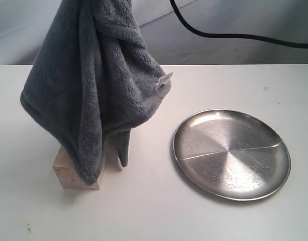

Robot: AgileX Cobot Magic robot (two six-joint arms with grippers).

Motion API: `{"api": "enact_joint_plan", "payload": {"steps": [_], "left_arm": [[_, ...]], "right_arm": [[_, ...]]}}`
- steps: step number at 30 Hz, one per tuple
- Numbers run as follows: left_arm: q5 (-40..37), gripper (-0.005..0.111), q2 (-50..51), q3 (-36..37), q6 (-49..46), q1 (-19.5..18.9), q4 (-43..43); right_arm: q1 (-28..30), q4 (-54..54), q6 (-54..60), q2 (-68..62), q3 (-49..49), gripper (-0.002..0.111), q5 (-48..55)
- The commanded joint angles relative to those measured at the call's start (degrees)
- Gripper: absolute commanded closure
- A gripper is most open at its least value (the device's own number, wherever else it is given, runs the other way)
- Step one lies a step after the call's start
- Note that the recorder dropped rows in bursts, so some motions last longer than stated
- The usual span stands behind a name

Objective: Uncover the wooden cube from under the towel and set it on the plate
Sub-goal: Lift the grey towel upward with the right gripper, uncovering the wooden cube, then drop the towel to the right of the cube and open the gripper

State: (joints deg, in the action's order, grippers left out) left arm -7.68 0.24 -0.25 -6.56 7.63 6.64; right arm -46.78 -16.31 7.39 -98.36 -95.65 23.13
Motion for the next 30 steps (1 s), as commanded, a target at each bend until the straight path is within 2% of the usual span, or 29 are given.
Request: {"api": "enact_joint_plan", "payload": {"steps": [1, 11, 20, 25, 30], "left_arm": [[0.1, 0.107, -0.2, 0.3, 0.1, 0.3, 0.1], [0.1, 0.107, -0.2, 0.3, 0.1, 0.3, 0.1], [0.1, 0.107, -0.2, 0.3, 0.1, 0.3, 0.1], [0.1, 0.107, -0.2, 0.3, 0.1, 0.3, 0.1], [0.1, 0.107, -0.2, 0.3, 0.1, 0.3, 0.1]], "right_arm": [[0.2, 11.5, -7.4, 0.8, -0.5, 0.108, -7.0], [6.3, 13.6, -12.4, -2.3, -0.5, 0.108, -8.1], [5.9, 10.6, -12.4, -15.1, -0.5, 0.108, -9.0], [3.4, 10.7, -12.2, -21.6, -0.5, 0.108, -8.6], [3.4, 10.2, -13.2, -26.6, -0.5, 0.108, -3.2]]}}
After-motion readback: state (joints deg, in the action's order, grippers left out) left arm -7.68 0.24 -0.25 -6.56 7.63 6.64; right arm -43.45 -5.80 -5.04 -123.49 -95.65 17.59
